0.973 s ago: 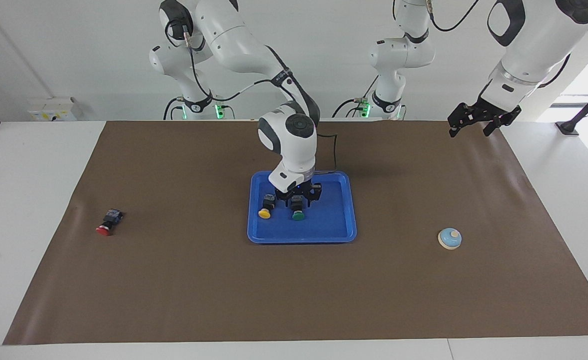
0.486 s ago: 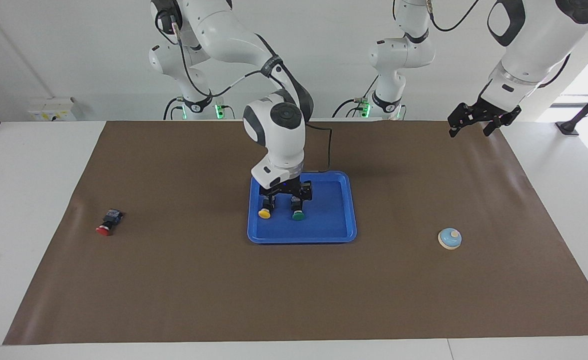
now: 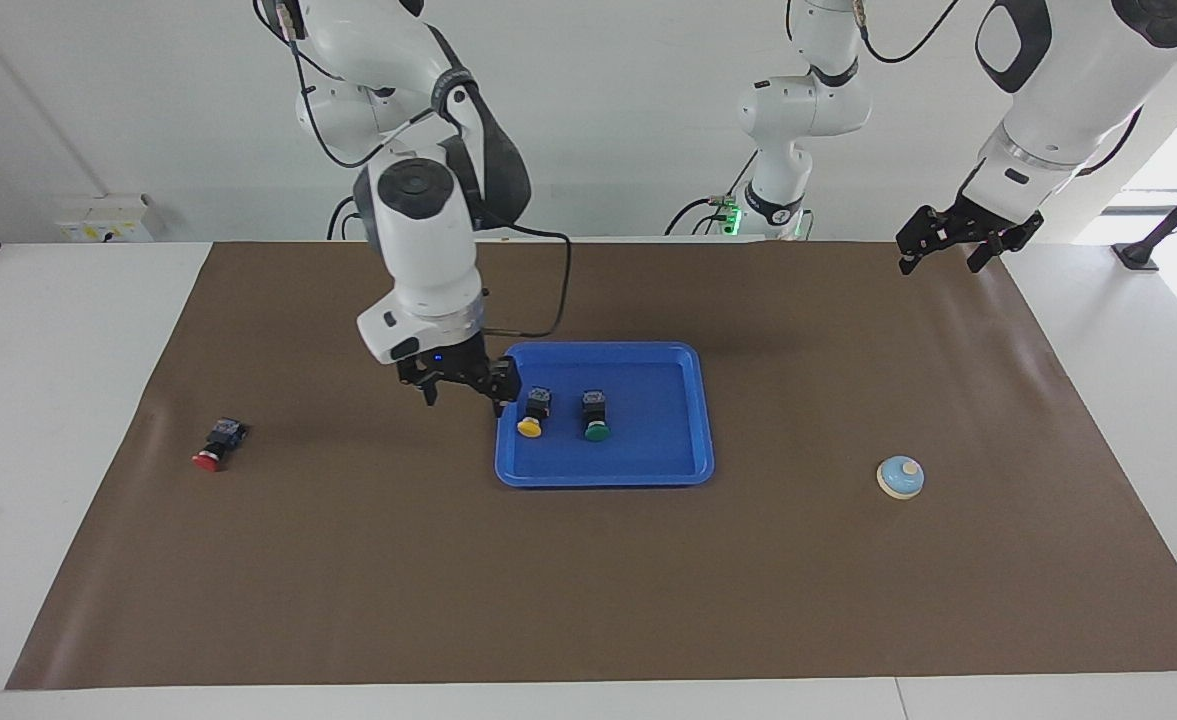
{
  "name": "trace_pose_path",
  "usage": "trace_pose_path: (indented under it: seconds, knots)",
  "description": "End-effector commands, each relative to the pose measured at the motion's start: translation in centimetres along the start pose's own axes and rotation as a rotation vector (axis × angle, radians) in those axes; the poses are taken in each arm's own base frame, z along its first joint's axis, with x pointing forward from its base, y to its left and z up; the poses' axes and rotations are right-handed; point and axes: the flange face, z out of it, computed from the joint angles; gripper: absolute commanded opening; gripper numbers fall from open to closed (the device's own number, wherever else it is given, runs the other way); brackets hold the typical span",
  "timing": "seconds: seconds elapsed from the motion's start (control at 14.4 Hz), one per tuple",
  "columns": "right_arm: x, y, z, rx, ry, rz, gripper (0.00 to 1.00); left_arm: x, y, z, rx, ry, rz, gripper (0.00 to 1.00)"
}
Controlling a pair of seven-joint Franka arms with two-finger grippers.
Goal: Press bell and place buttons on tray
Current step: 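Grasp the green button and place it in the tray beside the yellow one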
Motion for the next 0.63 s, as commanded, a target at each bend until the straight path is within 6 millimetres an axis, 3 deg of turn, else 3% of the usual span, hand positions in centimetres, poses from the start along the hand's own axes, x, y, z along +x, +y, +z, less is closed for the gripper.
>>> trace_pose_path:
  seconds: [0.0,0.21,0.42,0.56]
  knots:
    - [2.4,7.5,1.3,-0.008,0.007,-0.023,1.0,-0.4,-0.1,-0.5,-0.008,0.0,-0.011,1.0]
    - [3.3,14.6,2.6,-0.023,-0.011,0.003,1.0,-0.4,-0.1,-0.5,-0.008,0.0,-0.011,1.0]
    - [2.0,20.7,5.9,-0.026,0.012,0.026,1.0,-0.4,-0.1,-0.5,-0.008,0.0,-0.011,1.0]
    - [1.0,23.7,8.1,-0.028,0.039,0.013,1.0,-0.4,-0.1,-0.5,-0.008,0.0,-0.011,1.0]
